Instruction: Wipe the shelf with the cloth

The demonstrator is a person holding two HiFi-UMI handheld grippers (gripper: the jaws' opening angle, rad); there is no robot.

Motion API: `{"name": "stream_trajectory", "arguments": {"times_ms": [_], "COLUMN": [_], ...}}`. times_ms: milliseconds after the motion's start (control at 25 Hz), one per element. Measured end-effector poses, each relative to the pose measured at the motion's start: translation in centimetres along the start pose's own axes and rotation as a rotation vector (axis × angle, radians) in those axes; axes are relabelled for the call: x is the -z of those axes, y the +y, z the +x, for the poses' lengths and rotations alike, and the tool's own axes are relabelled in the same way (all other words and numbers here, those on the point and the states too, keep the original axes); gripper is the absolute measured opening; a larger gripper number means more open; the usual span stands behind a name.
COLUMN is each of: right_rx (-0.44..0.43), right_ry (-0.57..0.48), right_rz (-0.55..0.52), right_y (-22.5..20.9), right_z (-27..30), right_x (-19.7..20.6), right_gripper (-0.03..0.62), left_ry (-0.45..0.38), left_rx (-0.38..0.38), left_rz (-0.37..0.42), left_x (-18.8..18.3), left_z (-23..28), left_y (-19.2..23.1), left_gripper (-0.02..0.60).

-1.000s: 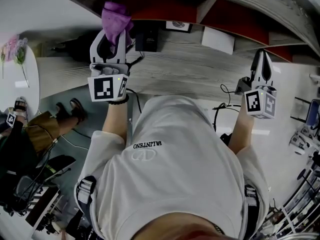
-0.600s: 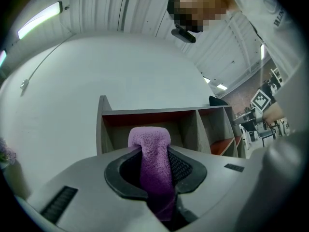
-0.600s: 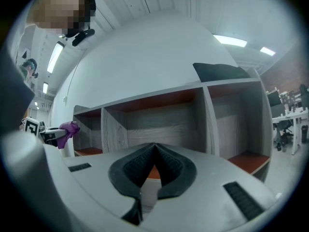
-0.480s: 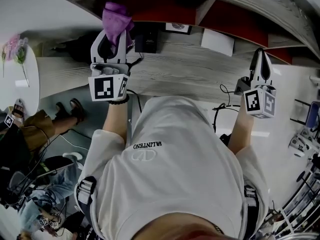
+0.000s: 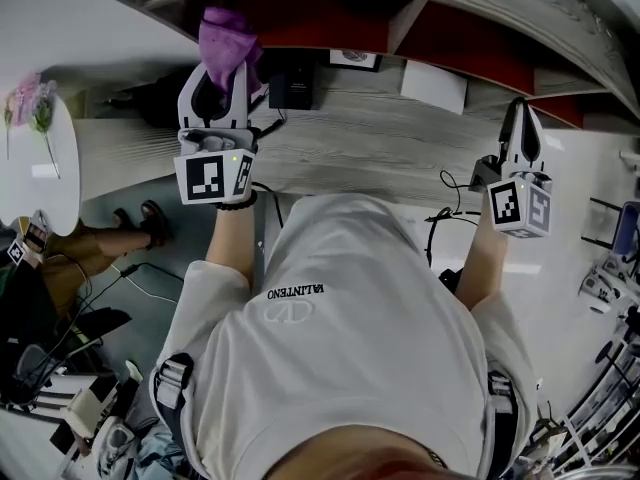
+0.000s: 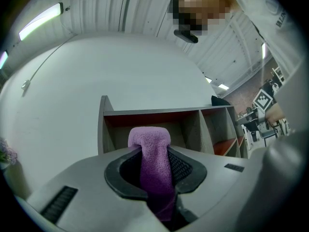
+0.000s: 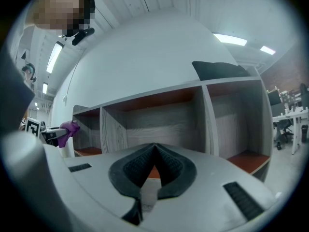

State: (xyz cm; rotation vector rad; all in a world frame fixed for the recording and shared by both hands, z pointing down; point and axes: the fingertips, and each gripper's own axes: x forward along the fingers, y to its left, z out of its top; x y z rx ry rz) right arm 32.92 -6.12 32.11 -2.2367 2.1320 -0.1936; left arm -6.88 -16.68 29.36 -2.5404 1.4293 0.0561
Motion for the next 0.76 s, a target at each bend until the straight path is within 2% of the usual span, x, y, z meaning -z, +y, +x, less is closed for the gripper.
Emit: {"name": "stream_trajectory", "arguments": {"times_ms": [760], "right_rx": [0.003], "right_ry": [-0.005], "right_rz": [0.006], "right_y": [0.1], "right_z": [-0.01], "right_x": [-0.15], "right_gripper": [-0.003], "left_ry": [-0.009], "left_rx": [0.003], "left_rz": [0.001], "left_x": [0.01], "left_z": [0.04], "left_y": [0.16], "left_gripper": [0.089]}}
